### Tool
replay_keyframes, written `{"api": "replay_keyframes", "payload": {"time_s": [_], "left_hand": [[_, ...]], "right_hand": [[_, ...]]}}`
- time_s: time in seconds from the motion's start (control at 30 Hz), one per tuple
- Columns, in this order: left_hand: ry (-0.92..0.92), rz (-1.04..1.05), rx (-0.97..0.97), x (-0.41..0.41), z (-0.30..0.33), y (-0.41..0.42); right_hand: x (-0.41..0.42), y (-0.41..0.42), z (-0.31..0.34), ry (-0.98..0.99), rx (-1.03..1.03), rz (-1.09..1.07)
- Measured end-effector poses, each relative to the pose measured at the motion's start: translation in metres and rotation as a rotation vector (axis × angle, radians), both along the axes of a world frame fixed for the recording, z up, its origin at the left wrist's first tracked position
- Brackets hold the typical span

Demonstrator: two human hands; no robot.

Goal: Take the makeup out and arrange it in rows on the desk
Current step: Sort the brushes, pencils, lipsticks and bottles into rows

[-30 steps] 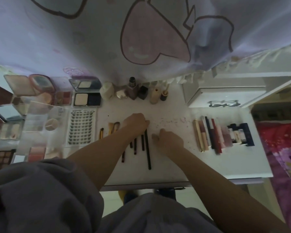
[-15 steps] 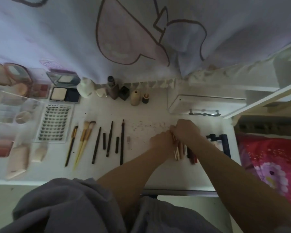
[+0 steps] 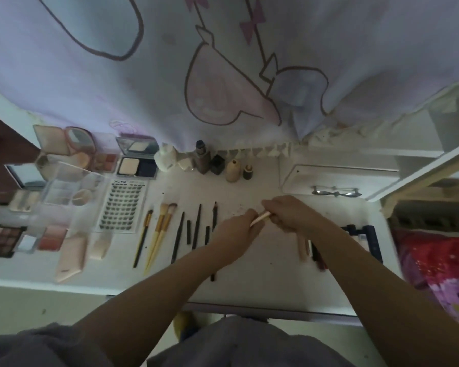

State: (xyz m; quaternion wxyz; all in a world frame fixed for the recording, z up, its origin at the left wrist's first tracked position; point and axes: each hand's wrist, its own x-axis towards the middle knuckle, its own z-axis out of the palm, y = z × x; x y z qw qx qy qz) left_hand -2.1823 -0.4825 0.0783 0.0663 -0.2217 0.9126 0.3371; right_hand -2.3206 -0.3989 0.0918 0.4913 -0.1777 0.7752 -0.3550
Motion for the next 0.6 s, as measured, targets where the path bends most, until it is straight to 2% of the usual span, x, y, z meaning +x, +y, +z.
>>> {"api": "replay_keyframes", "payload": {"time_s": [0.07, 0.17, 0.2, 0.27, 0.37, 0.43, 0.6], "left_hand": [[0.027, -0.057, -0.02, 0.013, 0.018, -0.016], [0.07, -0.077, 0.135, 0.025, 0.043, -0.038], [0.076, -0.097, 0.129, 0.029, 0.05, -0.046], [0.07, -0.166, 0.051, 0.034, 0.06, -0.058], [0.083, -0.268, -0.093, 0.043, 0.071, -0.072], [0.112, -0.298, -0.161, 0.044, 0.076, -0.076], [0.176, -0.261, -0.175, 0.047, 0.08, -0.079]], "right_hand": [[0.017, -0.005, 0.015, -0.018, -0.144, -0.005], [0.038, -0.009, 0.038, 0.04, -0.318, 0.031], [0.043, -0.011, 0.047, 0.039, -0.351, 0.063], [0.045, -0.009, 0.063, 0.012, -0.318, 0.155], [0.047, -0.009, 0.084, 0.073, -0.113, 0.322], [0.049, -0.011, 0.091, 0.067, -0.049, 0.318], [0.056, -0.013, 0.094, 0.076, -0.195, 0.218]]}}
